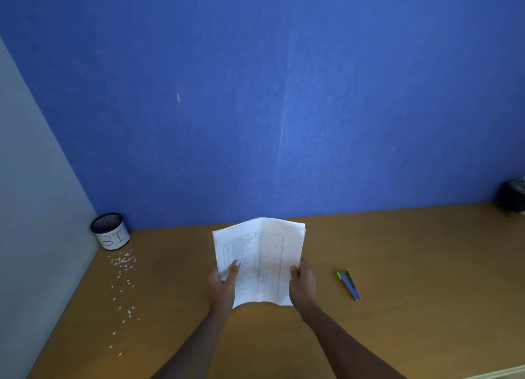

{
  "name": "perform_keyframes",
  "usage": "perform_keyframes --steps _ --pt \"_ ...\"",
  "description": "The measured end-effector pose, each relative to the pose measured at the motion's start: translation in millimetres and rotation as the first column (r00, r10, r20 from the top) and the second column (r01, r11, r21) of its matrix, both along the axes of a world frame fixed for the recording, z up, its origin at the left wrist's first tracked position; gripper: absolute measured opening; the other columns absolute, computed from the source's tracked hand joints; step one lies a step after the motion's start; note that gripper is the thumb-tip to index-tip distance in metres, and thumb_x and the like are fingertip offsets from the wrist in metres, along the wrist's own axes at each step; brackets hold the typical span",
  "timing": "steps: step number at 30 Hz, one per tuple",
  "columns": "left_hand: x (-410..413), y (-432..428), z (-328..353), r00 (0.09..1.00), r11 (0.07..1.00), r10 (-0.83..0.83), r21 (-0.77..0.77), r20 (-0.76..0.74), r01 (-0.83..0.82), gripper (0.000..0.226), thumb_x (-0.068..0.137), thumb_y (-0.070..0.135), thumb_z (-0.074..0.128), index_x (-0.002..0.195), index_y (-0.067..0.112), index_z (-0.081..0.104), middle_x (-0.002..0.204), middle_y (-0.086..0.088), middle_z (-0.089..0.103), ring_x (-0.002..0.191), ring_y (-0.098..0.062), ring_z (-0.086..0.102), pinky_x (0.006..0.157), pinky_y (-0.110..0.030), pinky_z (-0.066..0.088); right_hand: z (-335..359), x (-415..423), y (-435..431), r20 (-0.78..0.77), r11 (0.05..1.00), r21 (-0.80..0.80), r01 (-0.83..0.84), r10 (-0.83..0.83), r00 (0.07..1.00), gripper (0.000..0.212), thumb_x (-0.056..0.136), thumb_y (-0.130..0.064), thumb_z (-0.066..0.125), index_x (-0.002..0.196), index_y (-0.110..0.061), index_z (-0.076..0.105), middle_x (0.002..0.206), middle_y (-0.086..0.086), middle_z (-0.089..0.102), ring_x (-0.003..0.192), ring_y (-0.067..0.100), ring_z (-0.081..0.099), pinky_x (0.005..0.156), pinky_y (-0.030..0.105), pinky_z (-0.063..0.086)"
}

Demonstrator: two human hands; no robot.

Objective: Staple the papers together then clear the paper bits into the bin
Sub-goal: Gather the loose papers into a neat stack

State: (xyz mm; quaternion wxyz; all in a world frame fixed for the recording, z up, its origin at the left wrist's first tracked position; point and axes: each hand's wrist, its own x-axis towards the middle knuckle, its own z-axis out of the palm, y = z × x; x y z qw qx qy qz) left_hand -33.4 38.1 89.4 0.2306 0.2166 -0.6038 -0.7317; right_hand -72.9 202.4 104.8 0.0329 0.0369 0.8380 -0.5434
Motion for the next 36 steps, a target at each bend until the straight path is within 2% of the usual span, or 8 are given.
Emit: perform_keyframes --steps 7,17,22,25,29,31,34,36 --pt "-2.3 5.0 -9.0 0.999 0.999 0.024 0.044 0.026 -0.025 0.026 0.084 0.009 0.069 0.110 0.008 0.063 0.099 0.007 0.066 0.093 -0.012 0.063 0.064 -0.009 0.052 -7.7 4.0 2.4 0.092 1.000 -0.016 0.003 -0.001 0.996 0.034 0.099 -0.008 0.031 0.128 -0.016 0.047 0.103 -0.001 0.056 0.092 0.017 0.052 0.080 0.030 0.042" --pt "-1.3 7.5 -14.6 0.997 0.999 0.030 0.011 0.071 -0.030 0.024 0.083 0.012 0.070 0.106 0.008 0.064 0.098 0.001 0.067 0.089 -0.010 0.064 0.059 -0.010 0.052 -14.7 -2.3 3.9 0.107 0.995 -0.029 0.093 -0.089 0.990 0.030 0.099 -0.008 0.032 0.119 -0.015 0.054 0.095 -0.001 0.059 0.081 0.012 0.053 0.074 0.033 0.045" --pt "-1.2 7.6 -22.0 0.996 0.997 0.016 -0.073 0.090 -0.009 0.025 0.082 0.017 0.072 0.105 0.013 0.064 0.099 0.007 0.068 0.092 -0.015 0.066 0.072 -0.021 0.055 -21.0 -1.3 6.7 0.113 0.995 -0.026 0.093 -0.089 0.990 0.029 0.099 -0.007 0.033 0.116 -0.016 0.055 0.096 0.003 0.062 0.076 0.011 0.053 0.065 0.031 0.043" --pt "-6.9 6.4 -14.0 0.997 0.994 0.014 -0.108 0.073 -0.006 0.023 0.082 0.016 0.072 0.104 0.014 0.065 0.097 0.011 0.067 0.092 -0.007 0.065 0.072 -0.014 0.052 -18.5 -6.7 10.2 0.108 0.997 -0.021 0.075 -0.072 0.992 0.028 0.100 -0.009 0.033 0.113 -0.019 0.055 0.093 -0.001 0.061 0.078 0.011 0.054 0.060 0.024 0.042" --pt "-18.7 -2.7 -9.2 0.996 0.990 0.025 -0.137 0.083 -0.014 0.026 0.081 0.018 0.074 0.105 0.009 0.067 0.097 0.008 0.069 0.092 -0.011 0.066 0.081 -0.030 0.054 -13.7 -21.0 14.3 0.103 1.000 -0.017 0.006 -0.004 0.995 0.029 0.099 -0.009 0.035 0.116 -0.014 0.058 0.102 0.002 0.064 0.091 0.017 0.060 0.073 0.032 0.050" --pt "-26.0 -5.9 -4.1 0.996 0.988 0.029 -0.154 0.086 -0.015 0.021 0.081 0.016 0.074 0.101 0.010 0.068 0.091 0.011 0.068 0.087 -0.013 0.066 0.073 -0.025 0.055 -8.7 -29.3 17.7 0.112 0.998 -0.022 -0.057 0.059 0.992 0.031 0.098 -0.008 0.035 0.119 -0.011 0.058 0.106 0.004 0.065 0.098 0.021 0.061 0.084 0.039 0.051" --pt "-36.7 -9.0 6.7 0.997 0.986 0.021 -0.164 0.071 -0.009 0.019 0.081 0.013 0.074 0.098 0.006 0.069 0.086 0.004 0.068 0.080 -0.013 0.066 0.058 -0.013 0.053 4.0 -41.5 27.0 0.149 0.987 -0.070 -0.145 0.154 0.977 0.024 0.099 -0.007 0.037 0.113 -0.006 0.057 0.105 0.005 0.063 0.096 0.018 0.059 0.078 0.028 0.049" --pt "-44.9 -12.5 12.6 0.997 0.986 0.013 -0.167 0.072 0.000 0.020 0.080 0.014 0.075 0.097 0.006 0.070 0.087 0.000 0.069 0.079 -0.015 0.067 0.061 -0.019 0.054 9.3 -52.5 35.7 0.145 0.980 -0.073 -0.183 0.192 0.971 0.016 0.098 -0.008 0.042 0.102 -0.008 0.057 0.095 0.001 0.061 0.084 0.011 0.057 0.066 0.018 0.045"
